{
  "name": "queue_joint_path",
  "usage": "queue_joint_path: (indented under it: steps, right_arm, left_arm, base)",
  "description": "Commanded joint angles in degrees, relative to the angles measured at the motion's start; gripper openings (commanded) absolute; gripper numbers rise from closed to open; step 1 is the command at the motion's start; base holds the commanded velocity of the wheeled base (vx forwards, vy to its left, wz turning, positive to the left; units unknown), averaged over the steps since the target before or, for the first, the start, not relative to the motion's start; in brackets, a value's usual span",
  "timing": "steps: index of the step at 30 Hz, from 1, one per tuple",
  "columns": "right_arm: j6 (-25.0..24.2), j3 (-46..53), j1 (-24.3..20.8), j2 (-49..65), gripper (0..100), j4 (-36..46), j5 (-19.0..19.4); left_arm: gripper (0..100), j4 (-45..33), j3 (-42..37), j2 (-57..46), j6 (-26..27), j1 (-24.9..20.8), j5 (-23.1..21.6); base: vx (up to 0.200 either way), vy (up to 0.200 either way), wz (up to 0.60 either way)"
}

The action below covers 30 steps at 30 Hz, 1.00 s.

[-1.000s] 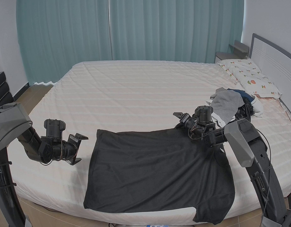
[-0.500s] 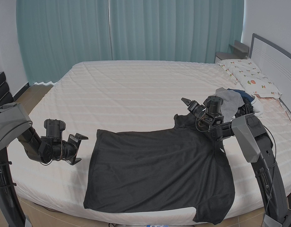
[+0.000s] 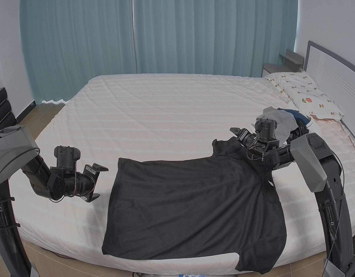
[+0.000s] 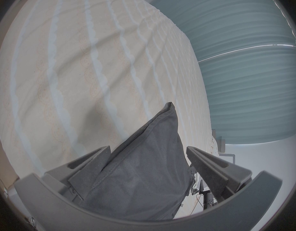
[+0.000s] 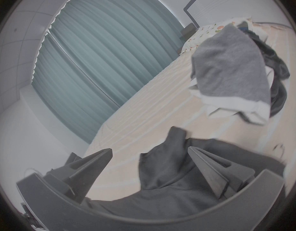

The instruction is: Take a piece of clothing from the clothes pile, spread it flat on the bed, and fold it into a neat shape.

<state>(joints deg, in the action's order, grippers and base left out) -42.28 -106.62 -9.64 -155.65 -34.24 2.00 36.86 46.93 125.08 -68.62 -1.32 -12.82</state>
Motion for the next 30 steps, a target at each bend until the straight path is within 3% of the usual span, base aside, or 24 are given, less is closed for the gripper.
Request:
queue_joint_path:
  steps: [1, 9, 19, 30]
  right_arm:
    - [2.99, 4.40, 3.84, 2.98, 100, 0.41, 0.11]
    - [7.30, 6.95, 7.71, 0.26, 100, 0.23, 0.64]
    - [11.87, 9.41, 7.97, -2.29, 100, -0.30, 2.66]
    - [12.22, 8.80, 8.50, -3.61, 100, -0.91, 2.66]
  left_arm:
    - [100, 0.05, -0.18, -0.10, -0.02, -0.09, -0.10]
    - [100, 0.05, -0.26, -0.10, 0.51, -0.18, -0.10]
    - [100, 0.05, -0.53, -0.01, 1.21, -0.27, -0.10]
    - [100, 0.05, -0.53, -0.01, 1.30, -0.27, -0.10]
  base:
    - [0.000, 0.000, 0.00]
    - [0.000, 0.000, 0.00]
    - [0.000, 0.000, 0.00]
    - [0.000, 0.000, 0.00]
